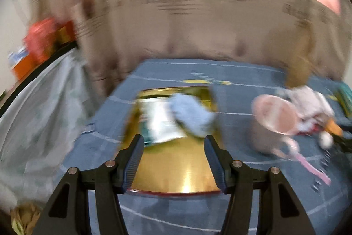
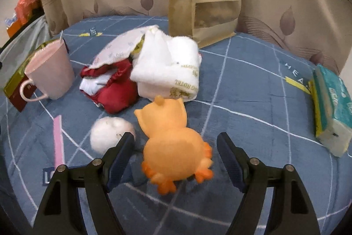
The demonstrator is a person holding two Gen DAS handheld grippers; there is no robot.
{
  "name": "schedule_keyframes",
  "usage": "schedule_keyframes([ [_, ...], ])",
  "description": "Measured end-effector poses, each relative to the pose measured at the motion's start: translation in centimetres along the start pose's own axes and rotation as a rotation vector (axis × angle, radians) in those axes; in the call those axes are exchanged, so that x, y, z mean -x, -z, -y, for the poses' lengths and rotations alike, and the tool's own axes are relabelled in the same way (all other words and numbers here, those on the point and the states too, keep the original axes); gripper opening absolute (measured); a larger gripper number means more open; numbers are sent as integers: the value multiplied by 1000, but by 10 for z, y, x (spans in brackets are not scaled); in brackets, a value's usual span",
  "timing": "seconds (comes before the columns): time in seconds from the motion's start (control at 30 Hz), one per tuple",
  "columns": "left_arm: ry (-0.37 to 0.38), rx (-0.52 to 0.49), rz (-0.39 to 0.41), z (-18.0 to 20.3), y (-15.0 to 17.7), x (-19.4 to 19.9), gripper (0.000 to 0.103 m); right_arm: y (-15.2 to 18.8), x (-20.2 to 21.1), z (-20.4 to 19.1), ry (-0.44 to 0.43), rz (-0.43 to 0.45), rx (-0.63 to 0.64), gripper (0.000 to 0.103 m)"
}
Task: Organize soft objects
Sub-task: 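Grasp the orange rubber duck with the right gripper while the left gripper approaches the white ball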
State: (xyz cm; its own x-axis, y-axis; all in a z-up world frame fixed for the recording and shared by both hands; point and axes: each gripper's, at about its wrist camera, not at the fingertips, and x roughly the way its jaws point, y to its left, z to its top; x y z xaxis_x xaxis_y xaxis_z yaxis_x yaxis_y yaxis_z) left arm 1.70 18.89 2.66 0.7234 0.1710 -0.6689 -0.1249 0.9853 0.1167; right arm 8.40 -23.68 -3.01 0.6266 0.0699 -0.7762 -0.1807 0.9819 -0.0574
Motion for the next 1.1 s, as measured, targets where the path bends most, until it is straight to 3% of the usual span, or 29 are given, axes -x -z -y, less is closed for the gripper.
schedule_keyframes([
  [0.23, 216, -187, -7, 100, -9, 9, 58, 9, -13, 4, -33, -21, 5, 76],
  [0.37, 307, -246, -30, 146, -9, 6, 58, 10, -19, 5, 5, -48, 0, 102],
  [0.57, 395, -278, -92, 194, -4, -6, 58, 10, -19, 8, 2, -50, -9, 103],
  [0.8, 433, -323, -138, 231, 2, -17, 58, 10, -18, 8, -6, -45, -16, 103],
  [0.87, 441, -348, -143, 242, 5, -18, 58, 8, -16, 12, 10, -20, -30, 101],
  [1.0, 456, -379, -162, 255, 10, -22, 58, 8, -7, 7, 15, 34, 7, 76],
  [1.1, 464, -392, -186, 264, 13, -28, 58, 8, -8, -1, 14, 25, 45, 59],
])
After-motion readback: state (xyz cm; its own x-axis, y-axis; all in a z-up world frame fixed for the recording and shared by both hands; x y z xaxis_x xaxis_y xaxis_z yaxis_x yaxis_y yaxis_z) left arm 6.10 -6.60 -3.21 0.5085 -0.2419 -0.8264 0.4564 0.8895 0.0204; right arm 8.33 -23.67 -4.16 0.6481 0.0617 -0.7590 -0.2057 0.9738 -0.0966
